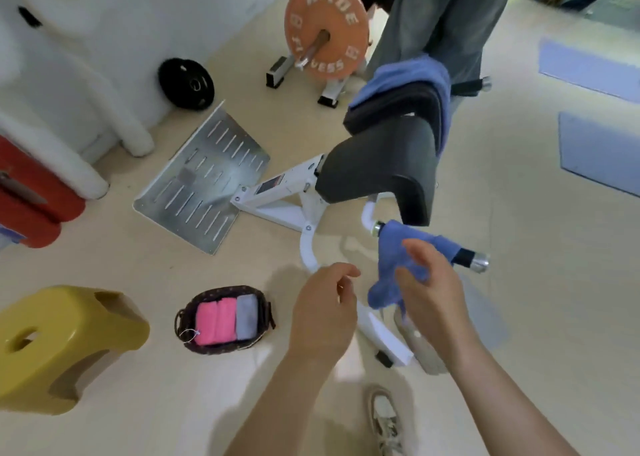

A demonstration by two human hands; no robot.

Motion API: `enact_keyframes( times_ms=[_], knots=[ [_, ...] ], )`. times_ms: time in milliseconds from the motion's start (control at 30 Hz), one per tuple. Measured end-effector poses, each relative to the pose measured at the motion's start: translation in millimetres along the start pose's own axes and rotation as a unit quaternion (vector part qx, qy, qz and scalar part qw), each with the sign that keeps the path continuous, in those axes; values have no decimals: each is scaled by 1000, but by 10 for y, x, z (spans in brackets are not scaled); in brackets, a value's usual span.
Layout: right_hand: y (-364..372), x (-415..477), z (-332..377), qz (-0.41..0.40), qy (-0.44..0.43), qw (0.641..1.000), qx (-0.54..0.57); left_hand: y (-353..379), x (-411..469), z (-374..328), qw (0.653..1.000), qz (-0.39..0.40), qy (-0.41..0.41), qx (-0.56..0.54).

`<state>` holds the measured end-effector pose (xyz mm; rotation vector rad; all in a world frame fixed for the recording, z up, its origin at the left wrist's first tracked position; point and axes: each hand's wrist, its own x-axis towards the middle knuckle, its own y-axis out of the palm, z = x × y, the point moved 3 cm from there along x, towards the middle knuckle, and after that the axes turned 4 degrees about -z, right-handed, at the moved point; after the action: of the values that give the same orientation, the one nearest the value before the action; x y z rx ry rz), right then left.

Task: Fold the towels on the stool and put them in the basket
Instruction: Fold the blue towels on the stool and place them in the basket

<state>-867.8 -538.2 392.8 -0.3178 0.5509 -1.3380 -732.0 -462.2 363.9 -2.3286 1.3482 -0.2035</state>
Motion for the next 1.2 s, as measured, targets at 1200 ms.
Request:
enact_keyframes(
  times_ms=[1200],
  knots=[
    [-799, 1678, -1085, 205, -130, 934, -261, 2214, 766, -399, 980, -15, -171, 102]
  ],
)
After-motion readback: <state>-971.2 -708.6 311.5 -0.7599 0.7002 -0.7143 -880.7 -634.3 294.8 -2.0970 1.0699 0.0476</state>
